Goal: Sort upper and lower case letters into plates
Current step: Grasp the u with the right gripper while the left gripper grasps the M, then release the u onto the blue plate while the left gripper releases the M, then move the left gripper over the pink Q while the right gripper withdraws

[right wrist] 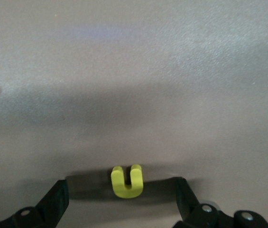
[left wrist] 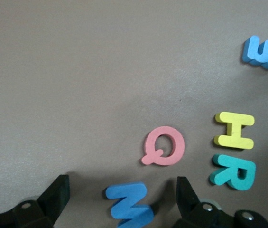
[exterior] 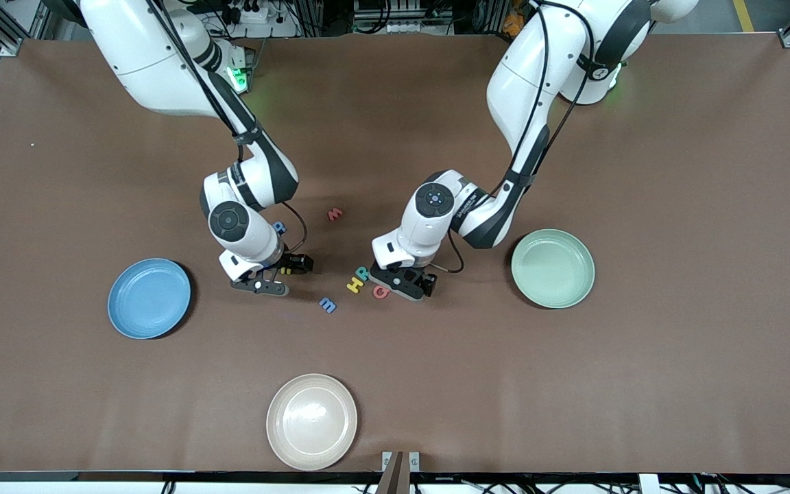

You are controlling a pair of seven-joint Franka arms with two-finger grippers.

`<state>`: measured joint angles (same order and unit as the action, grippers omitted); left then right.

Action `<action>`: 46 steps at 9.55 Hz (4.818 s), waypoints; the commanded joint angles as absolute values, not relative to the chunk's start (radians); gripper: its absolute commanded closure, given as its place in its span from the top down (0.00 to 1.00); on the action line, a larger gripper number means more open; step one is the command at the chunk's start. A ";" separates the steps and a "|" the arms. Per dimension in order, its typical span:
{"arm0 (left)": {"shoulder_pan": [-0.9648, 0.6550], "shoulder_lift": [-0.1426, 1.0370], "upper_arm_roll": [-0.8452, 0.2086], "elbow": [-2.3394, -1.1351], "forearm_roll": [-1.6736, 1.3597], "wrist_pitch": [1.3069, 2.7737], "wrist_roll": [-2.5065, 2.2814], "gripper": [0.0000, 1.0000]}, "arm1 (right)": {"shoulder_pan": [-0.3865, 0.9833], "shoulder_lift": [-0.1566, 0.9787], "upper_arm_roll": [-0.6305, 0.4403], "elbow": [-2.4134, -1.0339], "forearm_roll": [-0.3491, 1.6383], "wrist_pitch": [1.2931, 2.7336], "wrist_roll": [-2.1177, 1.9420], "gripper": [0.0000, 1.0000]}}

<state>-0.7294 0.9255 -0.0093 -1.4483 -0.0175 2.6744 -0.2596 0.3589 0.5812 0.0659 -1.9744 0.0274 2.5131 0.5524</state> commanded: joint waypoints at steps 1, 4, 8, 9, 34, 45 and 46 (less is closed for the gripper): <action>-0.755 0.940 0.012 -1.430 0.006 2.677 -0.299 0.95 | 0.370 0.580 0.060 -1.971 0.037 2.507 0.560 0.41; -0.764 0.925 0.024 -1.437 0.008 2.596 -0.301 0.85 | 0.364 0.569 0.060 -1.970 0.032 2.511 0.555 0.00; -0.815 0.919 0.083 -1.428 0.006 2.543 -0.299 0.68 | 0.252 0.450 0.057 -1.973 0.029 2.398 0.450 0.00; -0.815 0.919 0.083 -1.428 0.006 2.543 -0.299 0.60 | 0.227 0.405 0.051 -1.971 0.022 2.341 0.445 0.00; -0.529 0.699 0.014 -1.438 -0.153 2.237 0.189 1.00 | -0.006 0.318 0.135 -1.945 -0.100 2.168 0.227 1.00; -0.749 0.904 0.071 -1.425 0.083 2.865 0.000 1.00 | 0.037 0.327 0.133 -1.931 -0.026 2.192 0.241 1.00; -0.761 0.905 0.068 -1.425 0.083 2.869 0.021 1.00 | 0.038 0.330 0.133 -1.931 -0.026 2.195 0.241 1.00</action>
